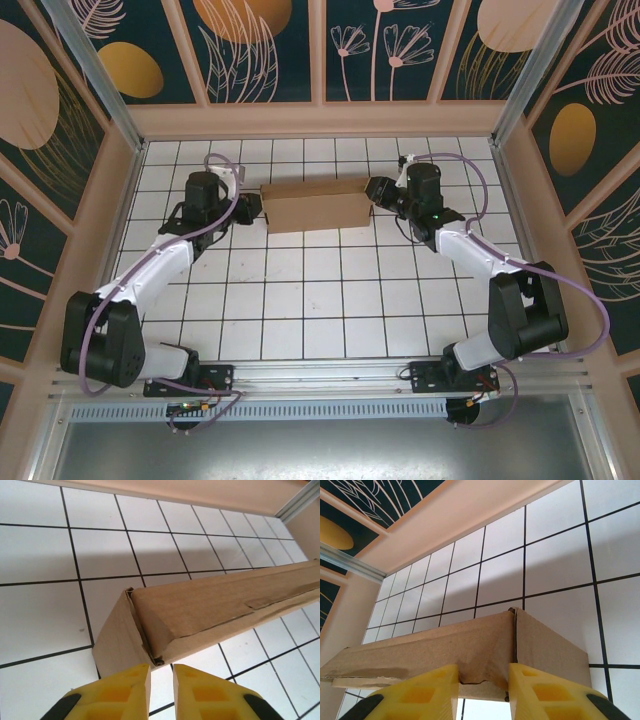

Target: Fold the paper box

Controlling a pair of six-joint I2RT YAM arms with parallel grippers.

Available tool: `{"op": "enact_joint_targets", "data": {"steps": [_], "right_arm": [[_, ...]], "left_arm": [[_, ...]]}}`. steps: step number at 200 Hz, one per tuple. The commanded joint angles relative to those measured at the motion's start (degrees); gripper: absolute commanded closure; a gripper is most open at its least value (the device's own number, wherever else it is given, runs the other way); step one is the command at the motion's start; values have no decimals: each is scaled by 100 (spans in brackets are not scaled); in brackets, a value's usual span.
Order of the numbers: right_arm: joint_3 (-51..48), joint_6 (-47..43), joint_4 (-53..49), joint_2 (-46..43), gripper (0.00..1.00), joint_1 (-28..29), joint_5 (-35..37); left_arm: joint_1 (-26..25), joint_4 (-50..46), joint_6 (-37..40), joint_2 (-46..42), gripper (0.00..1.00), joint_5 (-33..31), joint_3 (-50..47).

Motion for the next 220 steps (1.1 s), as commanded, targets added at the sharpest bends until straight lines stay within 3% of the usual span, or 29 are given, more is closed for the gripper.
{"op": "enact_joint_targets", "data": {"steps": [1,16,39,81,137,220], "right_arm": [[73,-88,-390,45,68,57,229],[68,-96,-400,45,68,71,229],[73,-123,-407,46,67,64,246],[81,-158,-443,54,66,69,236],[85,-219,-486,43,66,77,267],[-303,-412,-433,176,66,170,465]], "left_arm": [[116,155,-224,-234,82,705,-62],[257,465,-586,-353,81,874,-172],[459,834,-1241,-392,63,542,-255],[494,1784,-2170,144,50,715,-279],[484,2173,-2493,846,51,984,-70],[249,2397,-2434,1112,56,675,-1034]]}}
